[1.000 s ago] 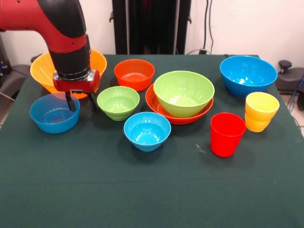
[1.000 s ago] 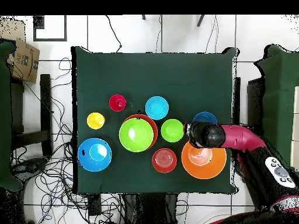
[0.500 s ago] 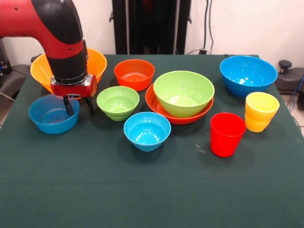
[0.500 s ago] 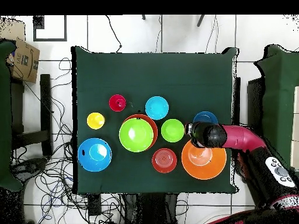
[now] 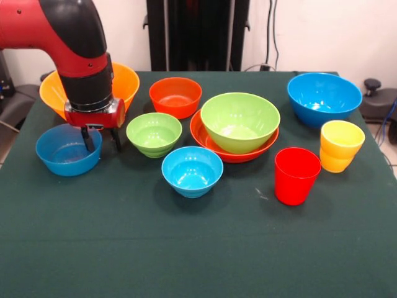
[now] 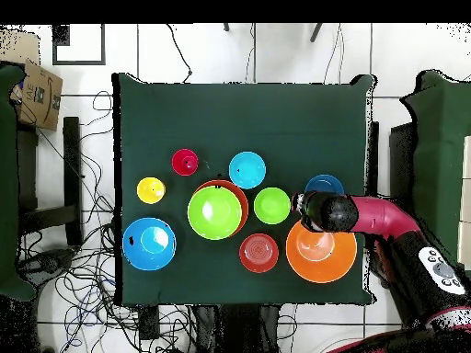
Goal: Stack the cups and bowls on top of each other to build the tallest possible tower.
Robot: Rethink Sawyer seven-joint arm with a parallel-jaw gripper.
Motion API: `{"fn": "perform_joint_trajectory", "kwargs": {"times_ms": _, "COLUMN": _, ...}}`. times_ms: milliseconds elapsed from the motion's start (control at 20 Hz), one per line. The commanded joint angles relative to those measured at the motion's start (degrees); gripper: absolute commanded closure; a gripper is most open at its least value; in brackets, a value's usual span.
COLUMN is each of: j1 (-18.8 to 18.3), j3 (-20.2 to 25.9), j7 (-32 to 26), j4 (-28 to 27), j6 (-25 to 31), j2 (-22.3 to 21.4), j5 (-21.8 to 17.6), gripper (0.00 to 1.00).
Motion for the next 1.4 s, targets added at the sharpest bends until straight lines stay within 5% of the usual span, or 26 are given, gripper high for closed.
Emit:
{"fn": "perform_joint_trajectory", "kwargs": {"times_ms": 50, "j1": 0.4, "j3": 2.6, "j7": -13.1, "j4": -5.3, "j6": -0.9, "j2": 3.0, "j5": -6.0, "gripper": 0.0}}
{"fn": "perform_joint_trajectory", "kwargs": {"times_ms": 400, "j1": 0.7, "j3": 1.7, "j7": -11.9, "j4": -5.7, "j6": -0.5, "j2": 3.2, "j5": -5.8, "gripper": 0.0}}
{"fn": "perform_joint_trajectory", "kwargs": {"times_ms": 450, "j1": 0.9, "j3": 1.5, "j7": -11.6, "j4": -5.9, "j6": -0.4, "j2": 3.1, "j5": -5.8, "gripper": 1.0}}
{"fn": "perform_joint_trajectory", "kwargs": {"times_ms": 1400, "j1": 2.1, "j3": 0.3, "j7": -8.0, "j4": -4.3, "j6": -1.3, "j2": 3.4, "j5": -5.7, "gripper": 1.0}}
